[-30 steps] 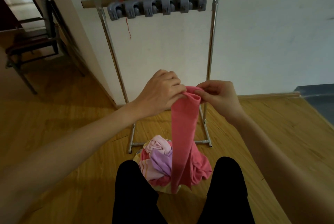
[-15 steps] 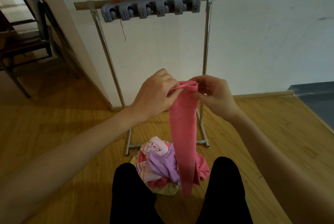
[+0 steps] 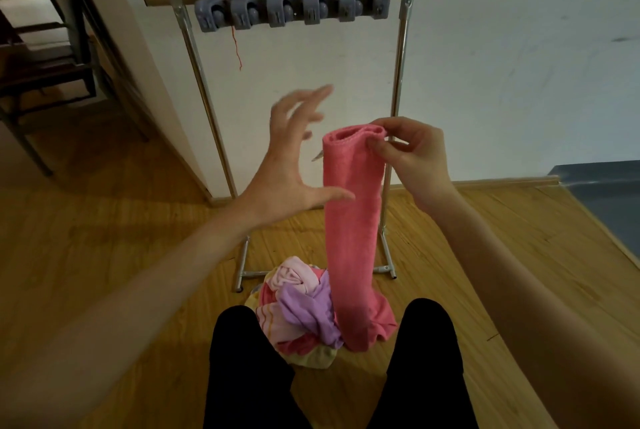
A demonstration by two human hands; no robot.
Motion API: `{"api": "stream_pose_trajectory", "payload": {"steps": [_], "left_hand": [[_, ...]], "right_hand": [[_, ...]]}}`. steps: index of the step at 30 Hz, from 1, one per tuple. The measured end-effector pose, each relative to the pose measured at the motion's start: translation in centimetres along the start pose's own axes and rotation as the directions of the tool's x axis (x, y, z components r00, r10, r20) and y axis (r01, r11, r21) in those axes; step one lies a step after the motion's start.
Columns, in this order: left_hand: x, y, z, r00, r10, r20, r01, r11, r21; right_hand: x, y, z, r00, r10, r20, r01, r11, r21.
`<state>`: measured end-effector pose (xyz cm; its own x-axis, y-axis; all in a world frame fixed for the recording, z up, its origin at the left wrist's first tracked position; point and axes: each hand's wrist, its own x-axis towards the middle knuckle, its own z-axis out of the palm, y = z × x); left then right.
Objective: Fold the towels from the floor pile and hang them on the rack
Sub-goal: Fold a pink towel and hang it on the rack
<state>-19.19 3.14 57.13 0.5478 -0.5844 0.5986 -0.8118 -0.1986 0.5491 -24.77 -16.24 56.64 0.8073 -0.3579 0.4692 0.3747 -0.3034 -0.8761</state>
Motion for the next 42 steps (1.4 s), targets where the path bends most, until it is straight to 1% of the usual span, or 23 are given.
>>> {"api": "stream_pose_trajectory", "payload": {"steps": [3, 6, 8, 11, 13, 15, 18, 19, 20, 22, 26, 27, 29, 32, 34, 35, 36, 37, 38, 39, 40, 41, 42], "left_hand": [[-3.8, -3.2, 2.8, 0.965, -0.259, 0.044, 0.263, 0.946, -0.19], [-7.6, -6.9, 6.1, 0.853, -0.482, 0.199, 0.518, 0.825, -0.224], [-9.5, -8.8, 7.9, 0.792, -0.555, 0.254, 0.605, 0.768, -0.208], [-10.4, -10.5, 9.6, 0.71, -0.65, 0.269, 0.702, 0.681, -0.207], [-10.4, -11.2, 10.2, 0.681, -0.677, 0.279, 0.729, 0.662, -0.174], [-10.4, -11.5, 10.7, 0.67, -0.69, 0.273, 0.741, 0.645, -0.187], [-10.4, -11.7, 10.8, 0.587, -0.756, 0.291, 0.803, 0.498, -0.327], [-10.2, -11.8, 10.7, 0.585, -0.754, 0.298, 0.798, 0.47, -0.377], [-10.0, -11.7, 10.4, 0.599, -0.744, 0.296, 0.785, 0.473, -0.4], [-9.1, -11.1, 9.7, 0.643, -0.715, 0.275, 0.751, 0.519, -0.409], [-5.4, -9.4, 7.6, 0.807, -0.558, 0.193, 0.589, 0.735, -0.336], [-4.4, -8.8, 7.0, 0.838, -0.503, 0.212, 0.545, 0.783, -0.298], [-2.4, -7.5, 5.7, 0.864, -0.408, 0.293, 0.473, 0.857, -0.203], [0.2, -5.6, 3.8, 0.826, -0.298, 0.479, 0.381, 0.921, -0.085], [1.4, -4.2, 2.7, 0.779, -0.246, 0.577, 0.342, 0.938, -0.062], [1.9, -3.5, 2.2, 0.758, -0.231, 0.61, 0.339, 0.939, -0.064], [2.3, -2.9, 1.8, 0.74, -0.223, 0.635, 0.339, 0.938, -0.065], [2.7, -2.4, 1.5, 0.726, -0.216, 0.653, 0.34, 0.938, -0.067], [3.0, -2.1, 1.4, 0.717, -0.21, 0.665, 0.334, 0.94, -0.063], [3.3, -1.9, 1.4, 0.712, -0.205, 0.671, 0.325, 0.944, -0.057], [3.6, -1.9, 1.5, 0.711, -0.202, 0.674, 0.316, 0.947, -0.049], [3.8, -2.0, 1.6, 0.709, -0.202, 0.675, 0.309, 0.95, -0.041], [3.9, -2.1, 1.7, 0.709, -0.203, 0.676, 0.305, 0.952, -0.034]], "right_hand": [[-0.2, 0.1, 0.8, 0.999, 0.025, 0.033, -0.025, 1.0, 0.01], [-0.3, 0.1, 1.7, 0.997, 0.043, 0.063, -0.046, 0.998, 0.043], [-0.2, 0.0, 2.0, 0.996, 0.052, 0.066, -0.056, 0.997, 0.049], [-0.2, -0.7, 2.1, 0.995, 0.074, 0.066, -0.079, 0.994, 0.07], [-0.2, -1.2, 2.0, 0.995, 0.088, 0.046, -0.093, 0.988, 0.122], [-0.1, -1.1, 1.6, 0.992, 0.118, -0.044, -0.109, 0.979, 0.173], [-0.1, 0.6, 0.6, 0.933, 0.234, -0.275, -0.191, 0.966, 0.174], [-0.3, 1.4, 0.2, 0.899, 0.284, -0.334, -0.242, 0.957, 0.163], [-0.6, 2.3, -0.2, 0.868, 0.334, -0.368, -0.298, 0.942, 0.151], [-1.6, 4.1, -0.9, 0.829, 0.429, -0.359, -0.417, 0.902, 0.114], [-4.4, 8.3, -1.3, 0.763, 0.59, -0.266, -0.614, 0.789, -0.013], [-5.1, 9.4, -1.2, 0.752, 0.614, -0.24, -0.643, 0.764, -0.06], [-6.2, 11.1, -1.0, 0.734, 0.662, -0.15, -0.679, 0.713, -0.179], [-7.3, 12.4, -1.1, 0.71, 0.704, 0.029, -0.647, 0.668, -0.367], [-7.3, 12.6, -1.5, 0.669, 0.73, 0.141, -0.562, 0.621, -0.547], [-7.0, 12.6, -1.7, 0.655, 0.734, 0.18, -0.476, 0.586, -0.656], [-6.7, 12.4, -1.8, 0.673, 0.714, 0.195, -0.378, 0.558, -0.739], [-6.2, 12.2, -1.8, 0.728, 0.657, 0.196, -0.308, 0.569, -0.763], [-5.7, 11.8, -1.7, 0.796, 0.572, 0.198, -0.282, 0.64, -0.715], [-5.1, 11.3, -1.6, 0.844, 0.498, 0.199, -0.306, 0.751, -0.585], [-4.6, 10.5, -1.4, 0.857, 0.466, 0.219, -0.362, 0.847, -0.389], [-4.2, 9.5, -1.2, 0.842, 0.462, 0.279, -0.427, 0.886, -0.18], [-4.0, 8.5, -1.0, 0.815, 0.453, 0.36, -0.488, 0.873, 0.006]]}}
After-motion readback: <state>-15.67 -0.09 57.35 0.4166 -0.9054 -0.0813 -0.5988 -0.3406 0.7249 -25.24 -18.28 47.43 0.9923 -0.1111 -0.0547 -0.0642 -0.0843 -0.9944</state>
